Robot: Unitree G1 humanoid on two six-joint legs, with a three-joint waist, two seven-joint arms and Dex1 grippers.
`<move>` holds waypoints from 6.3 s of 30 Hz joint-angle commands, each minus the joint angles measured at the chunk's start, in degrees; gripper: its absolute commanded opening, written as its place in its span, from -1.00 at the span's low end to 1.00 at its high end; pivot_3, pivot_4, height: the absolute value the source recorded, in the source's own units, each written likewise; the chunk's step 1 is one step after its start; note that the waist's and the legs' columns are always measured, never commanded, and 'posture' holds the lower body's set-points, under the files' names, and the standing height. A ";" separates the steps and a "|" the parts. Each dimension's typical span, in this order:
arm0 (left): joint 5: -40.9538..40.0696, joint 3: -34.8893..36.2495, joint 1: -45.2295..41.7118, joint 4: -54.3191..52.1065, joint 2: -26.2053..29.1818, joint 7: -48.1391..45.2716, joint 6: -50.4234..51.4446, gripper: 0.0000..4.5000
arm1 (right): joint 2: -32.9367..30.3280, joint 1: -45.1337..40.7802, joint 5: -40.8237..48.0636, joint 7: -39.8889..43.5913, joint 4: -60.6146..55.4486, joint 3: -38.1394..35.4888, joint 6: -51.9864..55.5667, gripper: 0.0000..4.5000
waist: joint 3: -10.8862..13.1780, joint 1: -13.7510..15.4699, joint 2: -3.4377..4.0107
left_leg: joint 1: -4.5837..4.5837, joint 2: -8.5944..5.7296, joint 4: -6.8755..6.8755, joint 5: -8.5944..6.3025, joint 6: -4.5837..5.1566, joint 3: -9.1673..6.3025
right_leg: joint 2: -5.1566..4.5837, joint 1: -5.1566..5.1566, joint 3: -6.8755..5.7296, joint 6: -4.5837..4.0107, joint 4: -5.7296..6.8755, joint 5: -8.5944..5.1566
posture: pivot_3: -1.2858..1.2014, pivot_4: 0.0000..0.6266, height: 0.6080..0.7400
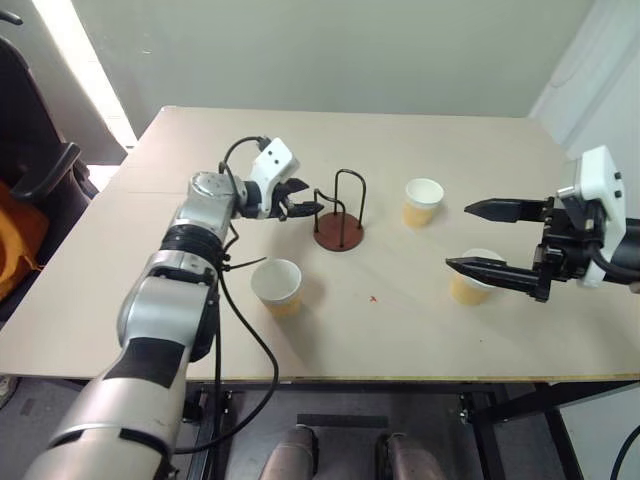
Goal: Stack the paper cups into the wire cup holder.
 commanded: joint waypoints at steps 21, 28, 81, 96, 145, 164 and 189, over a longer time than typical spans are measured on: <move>-8.91 1.61 3.16 -22.72 -1.01 -26.08 9.10 -0.97 | -7.90 5.24 -5.52 2.29 4.95 -0.65 -6.28 1.00 | 0.00 0.29 0.02 | -0.06 -0.15 0.81 -0.81 0.97 1.17 | -0.08 -0.11 1.13 0.80 -0.04 -0.11 | 0.03 -0.52 1.00; -8.60 -4.58 12.95 -35.79 -2.13 -29.60 12.28 -0.97 | -12.09 9.38 -5.53 9.97 5.67 -2.02 -7.85 1.00 | -0.05 0.28 0.11 | -0.01 -0.01 1.25 -1.11 1.01 1.34 | -0.15 -0.06 1.25 0.92 0.06 -0.19 | 0.03 -0.52 1.00; -32.56 11.20 32.00 -84.75 33.28 -25.05 37.19 1.00 | -3.46 -5.65 -42.69 20.44 32.96 33.74 -30.93 -0.23 | -0.12 -1.12 0.26 | 0.47 0.28 1.16 -1.63 1.54 1.21 | -0.12 0.17 1.07 -0.33 0.00 0.00 | 0.03 -0.52 1.00; -34.23 14.12 35.18 -85.10 37.21 -22.05 35.87 1.00 | -2.58 -36.05 -35.70 37.99 35.36 30.20 -34.26 -0.99 | -0.07 -1.91 0.35 | 0.67 0.36 0.35 -1.33 1.10 1.12 | 0.01 -0.15 1.09 -1.04 0.14 -0.26 | 0.03 -0.52 1.00; -17.95 4.30 31.51 -79.99 27.46 1.23 32.17 1.00 | 28.31 -59.58 -71.69 10.38 103.44 50.12 -73.20 0.99 | 0.03 -1.99 0.29 | 0.74 0.65 -0.53 -1.24 0.21 0.84 | 0.02 -0.98 0.78 -1.71 0.92 -0.23 | 0.03 -0.52 1.00; -22.20 9.71 37.35 -91.39 29.98 5.28 41.41 1.00 | 33.59 -58.20 -75.82 4.10 111.50 46.58 -72.12 -0.42 | 0.04 -1.92 0.30 | 0.59 0.78 -0.38 -1.45 -0.08 0.93 | 0.06 -1.02 0.69 -1.76 0.91 -0.26 | 0.03 -0.52 1.00; -44.63 18.54 34.78 -84.22 37.48 -21.71 40.58 1.00 | 3.78 -55.53 -27.64 43.17 51.34 53.33 -57.42 -0.98 | 0.07 -1.98 0.27 | 0.86 1.33 -0.37 -1.22 -1.02 0.91 | 0.76 -0.61 0.78 -2.35 0.79 -0.88 | 0.03 -0.52 1.00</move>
